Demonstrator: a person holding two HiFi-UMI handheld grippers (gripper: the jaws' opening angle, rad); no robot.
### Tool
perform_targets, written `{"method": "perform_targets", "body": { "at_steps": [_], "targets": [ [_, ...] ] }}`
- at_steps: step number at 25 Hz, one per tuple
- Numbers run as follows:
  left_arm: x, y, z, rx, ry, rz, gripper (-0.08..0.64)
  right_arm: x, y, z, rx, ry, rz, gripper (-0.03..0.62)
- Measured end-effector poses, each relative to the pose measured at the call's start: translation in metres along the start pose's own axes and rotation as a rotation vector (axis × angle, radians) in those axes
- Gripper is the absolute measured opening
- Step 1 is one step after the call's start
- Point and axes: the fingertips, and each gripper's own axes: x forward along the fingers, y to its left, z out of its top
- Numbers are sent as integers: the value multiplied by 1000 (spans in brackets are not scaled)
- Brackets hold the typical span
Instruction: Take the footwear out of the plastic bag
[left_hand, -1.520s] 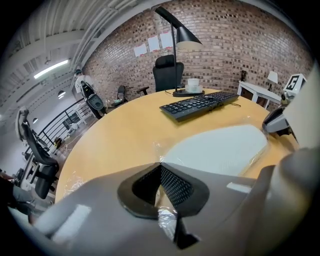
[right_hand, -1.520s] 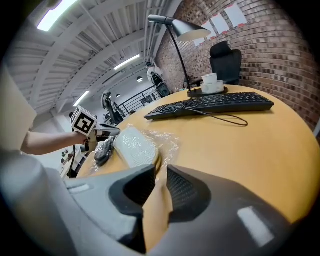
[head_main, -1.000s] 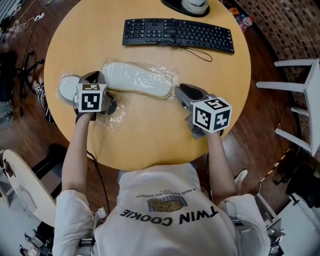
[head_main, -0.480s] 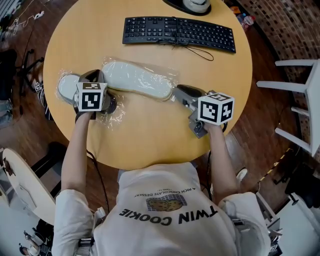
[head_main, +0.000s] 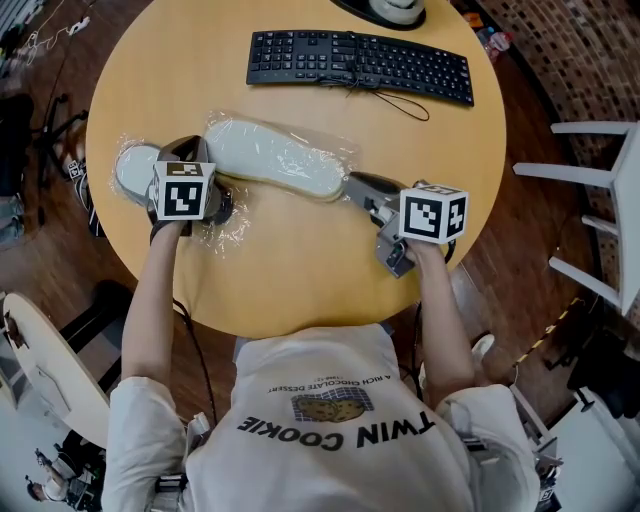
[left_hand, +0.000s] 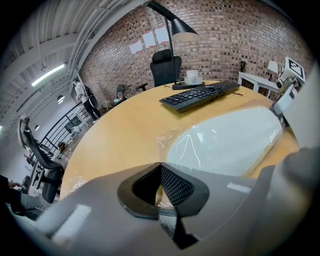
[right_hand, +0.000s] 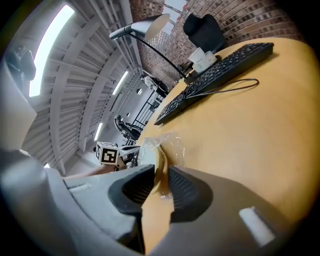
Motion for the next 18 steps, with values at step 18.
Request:
{"method": "perform_targets", "body": {
  "at_steps": [18],
  "targets": [
    [-5,-5,0,16,-4,-18,3,11,0,-10,32,41,11,100]
  ]
}}
